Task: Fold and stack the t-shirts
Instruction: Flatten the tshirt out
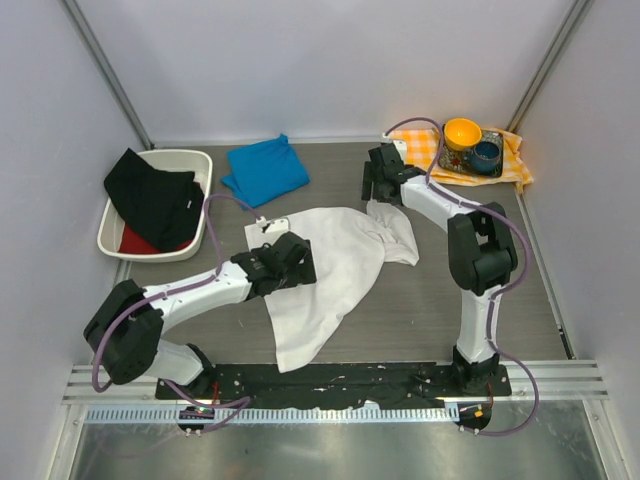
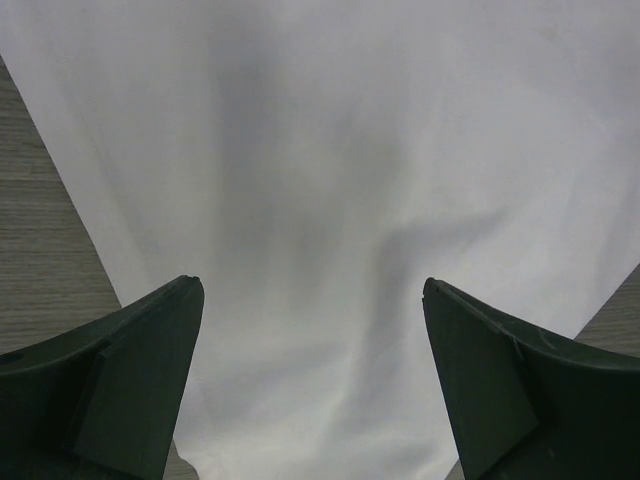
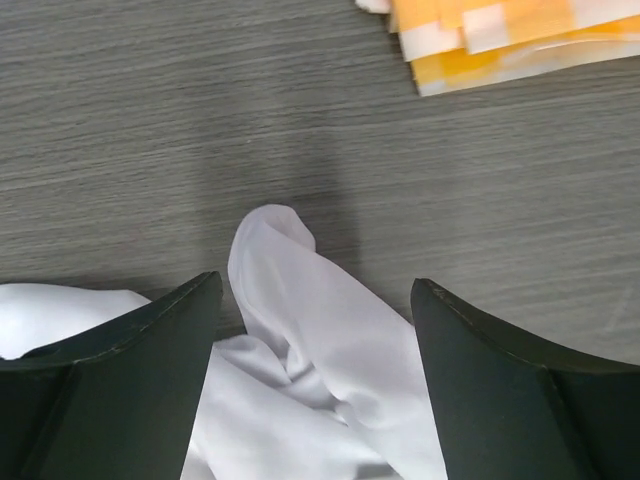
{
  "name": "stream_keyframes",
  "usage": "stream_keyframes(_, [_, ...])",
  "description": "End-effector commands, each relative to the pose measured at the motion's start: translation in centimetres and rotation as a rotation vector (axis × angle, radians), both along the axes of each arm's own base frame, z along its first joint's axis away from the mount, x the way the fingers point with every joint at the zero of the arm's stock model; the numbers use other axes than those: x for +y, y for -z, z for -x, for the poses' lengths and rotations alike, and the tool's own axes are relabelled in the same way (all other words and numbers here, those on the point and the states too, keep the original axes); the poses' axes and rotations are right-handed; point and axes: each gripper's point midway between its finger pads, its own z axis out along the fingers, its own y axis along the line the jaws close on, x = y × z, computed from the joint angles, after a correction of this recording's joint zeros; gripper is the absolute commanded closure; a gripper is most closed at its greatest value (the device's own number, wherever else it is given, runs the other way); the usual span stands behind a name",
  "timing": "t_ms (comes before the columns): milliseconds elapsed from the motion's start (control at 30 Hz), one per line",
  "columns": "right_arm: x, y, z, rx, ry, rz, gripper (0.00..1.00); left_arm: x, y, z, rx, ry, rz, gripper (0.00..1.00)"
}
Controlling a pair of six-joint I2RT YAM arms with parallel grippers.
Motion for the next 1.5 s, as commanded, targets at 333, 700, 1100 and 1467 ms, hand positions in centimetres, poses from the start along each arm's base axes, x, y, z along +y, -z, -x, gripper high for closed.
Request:
stream_keyframes(333, [0.0,3.4,-2.0,0.028,-0.005,0.037,0.95,-0.7,0.2,-1.7,-0.047,-0.024,0.042,0.05])
stream_keyframes(700, [-0.4,-17.7,2.6,-0.379,0.000,0.148,0.99,-0.8,0.3,-1.4,-0.043,-0.017,0.067,0.05])
stream_keyframes(1100, [1.4,-30.2,14.2,-0.518,-0.193,-0.001,0.99,1.4,-2.4,-1.5,-0.123,-0.068,0.054,0.05])
stream_keyframes(1467, [0.8,-29.6,18.6,-0.382,-0.238,0.036,0.99,2.6,-4.8,-1.8,-0.176,-0.092,0.034,0.06])
